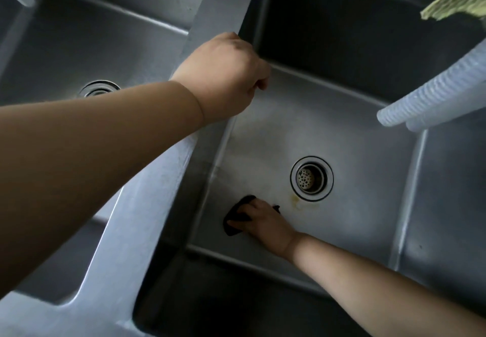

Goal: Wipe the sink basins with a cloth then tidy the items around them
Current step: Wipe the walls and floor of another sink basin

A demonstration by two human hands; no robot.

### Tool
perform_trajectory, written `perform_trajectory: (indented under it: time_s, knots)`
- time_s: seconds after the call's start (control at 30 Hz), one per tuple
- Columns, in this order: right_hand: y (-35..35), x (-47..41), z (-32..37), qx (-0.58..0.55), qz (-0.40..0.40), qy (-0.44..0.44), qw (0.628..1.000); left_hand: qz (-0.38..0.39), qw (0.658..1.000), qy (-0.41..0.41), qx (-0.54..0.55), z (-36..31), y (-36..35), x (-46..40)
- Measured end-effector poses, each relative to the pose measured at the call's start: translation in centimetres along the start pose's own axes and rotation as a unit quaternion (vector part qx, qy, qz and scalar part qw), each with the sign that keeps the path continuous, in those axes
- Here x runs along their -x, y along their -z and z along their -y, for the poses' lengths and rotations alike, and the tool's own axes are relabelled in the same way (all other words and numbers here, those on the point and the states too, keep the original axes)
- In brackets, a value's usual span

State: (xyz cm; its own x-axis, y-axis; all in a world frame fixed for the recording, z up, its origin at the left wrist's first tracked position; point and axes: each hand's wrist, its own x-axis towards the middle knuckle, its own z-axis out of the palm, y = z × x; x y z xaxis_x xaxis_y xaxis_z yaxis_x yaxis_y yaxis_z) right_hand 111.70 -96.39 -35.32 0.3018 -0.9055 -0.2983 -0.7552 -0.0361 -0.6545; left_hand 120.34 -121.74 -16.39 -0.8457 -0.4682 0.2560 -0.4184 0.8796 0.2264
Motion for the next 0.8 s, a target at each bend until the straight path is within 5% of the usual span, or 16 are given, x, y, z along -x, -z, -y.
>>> perform_trajectory:
  time_s: [0.1,0.2,0.33,0.43,0.8]
  knots:
    - [2.7,-2.1,-0.2,-0.015,-0.018,-0.016,1.0,-0.004,1.0,-0.003,-0.001,0.0,-0.1,0.1]
    - [6.2,-5.4,-1.7,-0.047,-0.175,-0.101,0.978,-0.002,1.0,0.005,0.001,0.1,-0.2,0.2]
    - [8.0,-9.7,-3.1,0.017,-0.286,-0.201,0.937,-0.006,1.0,-0.003,-0.002,0.2,-0.3,0.2]
    - [6.9,-11.1,-1.8,0.001,-0.255,-0.239,0.937,-0.006,1.0,-0.007,-0.006,0.3,-0.4,0.2]
    - [-0.8,-4.0,3.8,0.065,-0.108,0.001,0.992,0.013,1.0,0.019,-0.019,0.2,-0.2,0.1]
